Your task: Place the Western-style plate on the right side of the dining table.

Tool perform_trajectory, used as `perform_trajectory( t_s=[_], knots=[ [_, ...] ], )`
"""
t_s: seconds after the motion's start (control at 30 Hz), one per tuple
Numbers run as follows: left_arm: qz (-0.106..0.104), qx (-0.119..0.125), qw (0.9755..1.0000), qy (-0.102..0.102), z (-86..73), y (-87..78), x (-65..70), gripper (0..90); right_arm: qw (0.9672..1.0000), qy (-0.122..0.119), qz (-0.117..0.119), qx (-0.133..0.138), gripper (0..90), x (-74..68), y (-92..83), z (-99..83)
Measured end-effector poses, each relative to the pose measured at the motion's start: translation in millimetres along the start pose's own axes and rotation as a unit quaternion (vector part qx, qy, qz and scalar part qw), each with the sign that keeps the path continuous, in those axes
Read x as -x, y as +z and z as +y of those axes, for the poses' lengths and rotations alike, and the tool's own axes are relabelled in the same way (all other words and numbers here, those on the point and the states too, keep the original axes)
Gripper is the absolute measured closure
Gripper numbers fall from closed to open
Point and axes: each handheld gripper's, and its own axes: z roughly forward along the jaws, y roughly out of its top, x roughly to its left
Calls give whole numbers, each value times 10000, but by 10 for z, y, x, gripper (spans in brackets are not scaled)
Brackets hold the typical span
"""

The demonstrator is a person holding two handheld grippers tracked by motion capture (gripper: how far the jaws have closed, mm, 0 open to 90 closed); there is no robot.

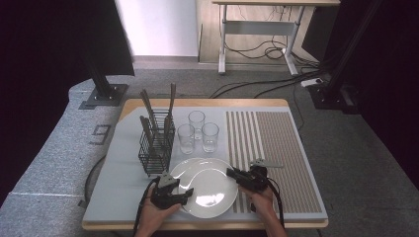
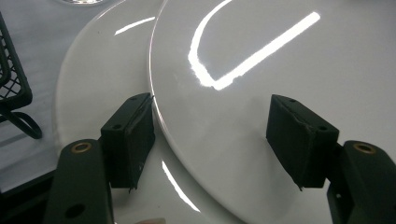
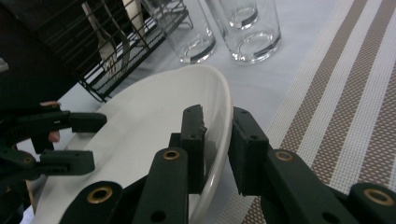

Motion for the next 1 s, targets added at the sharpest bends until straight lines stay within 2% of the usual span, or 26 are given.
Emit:
perform_trajectory(
  t_s=[0.17, 0.33, 0.53, 0.7, 0.9, 1.0],
  knots=[
    [-116, -21, 9999, -28, 1, -5, -5, 308, 9998, 18, -43, 209, 785, 2, -43, 20],
    [-190, -46, 9998, -34, 2, -8, 2, 302, 9997, 17, -48, 225, 785, 7, -38, 13],
    [-326, -40, 9993, -156, 3, -21, -35, 302, 9993, -118, 23, 363, 787, -15, -57, 20],
    [-363, -49, 9991, -189, 5, -23, -40, 301, 9992, -129, 53, 382, 789, -12, -52, 24],
    [-562, -81, 9980, -269, 9, -35, -79, 302, 9986, -246, 79, 452, 793, -29, -55, 52],
    [-589, -80, 9979, -272, 10, -34, -83, 316, 9984, -280, 78, 483, 795, -27, -57, 74]
  ],
)
